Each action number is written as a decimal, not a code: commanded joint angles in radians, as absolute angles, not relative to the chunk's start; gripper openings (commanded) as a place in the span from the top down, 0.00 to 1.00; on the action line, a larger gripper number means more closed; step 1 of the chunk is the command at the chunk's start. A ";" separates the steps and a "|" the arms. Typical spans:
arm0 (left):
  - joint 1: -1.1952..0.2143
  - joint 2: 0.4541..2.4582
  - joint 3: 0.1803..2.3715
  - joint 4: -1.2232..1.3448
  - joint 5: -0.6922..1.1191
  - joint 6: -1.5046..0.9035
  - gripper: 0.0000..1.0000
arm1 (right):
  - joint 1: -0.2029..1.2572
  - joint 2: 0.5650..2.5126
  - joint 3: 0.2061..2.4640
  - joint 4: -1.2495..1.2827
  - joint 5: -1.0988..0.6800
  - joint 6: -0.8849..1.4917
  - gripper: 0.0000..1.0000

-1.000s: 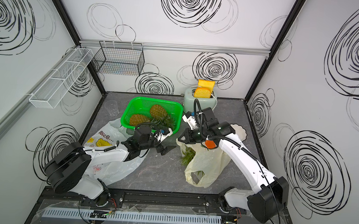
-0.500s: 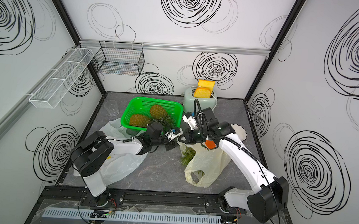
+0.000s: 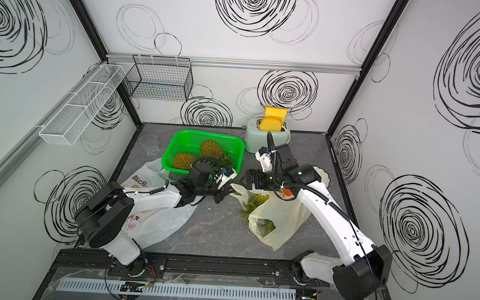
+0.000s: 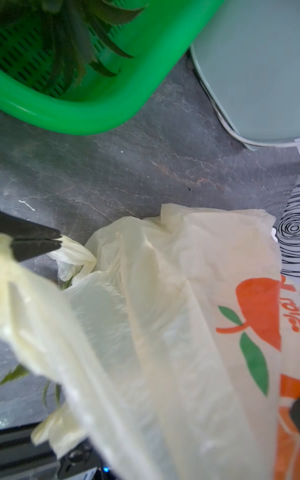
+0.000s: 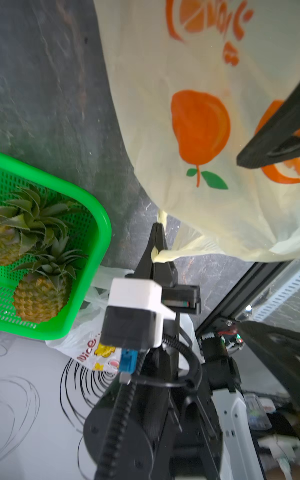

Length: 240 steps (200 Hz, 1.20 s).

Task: Place the pineapple into a plastic bag & tie a knot
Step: Adjust the plastic bag at the center of the board.

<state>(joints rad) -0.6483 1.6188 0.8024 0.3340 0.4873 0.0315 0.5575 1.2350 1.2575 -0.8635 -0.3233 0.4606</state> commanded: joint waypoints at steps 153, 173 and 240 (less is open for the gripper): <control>-0.618 1.593 0.758 0.241 0.492 -0.255 1.00 | 1.478 1.170 1.155 -1.352 0.183 1.228 0.03; -0.617 1.600 0.765 0.245 0.495 -0.260 1.00 | 1.488 1.161 1.071 -1.313 0.158 1.243 0.03; -0.617 1.589 0.755 0.234 0.494 -0.265 1.00 | 1.388 1.132 0.825 -1.054 0.279 1.176 0.31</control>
<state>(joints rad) -0.6254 1.6081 0.7444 0.2268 0.4931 -0.2539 1.4204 1.1435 0.8700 -1.1439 0.1947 1.1618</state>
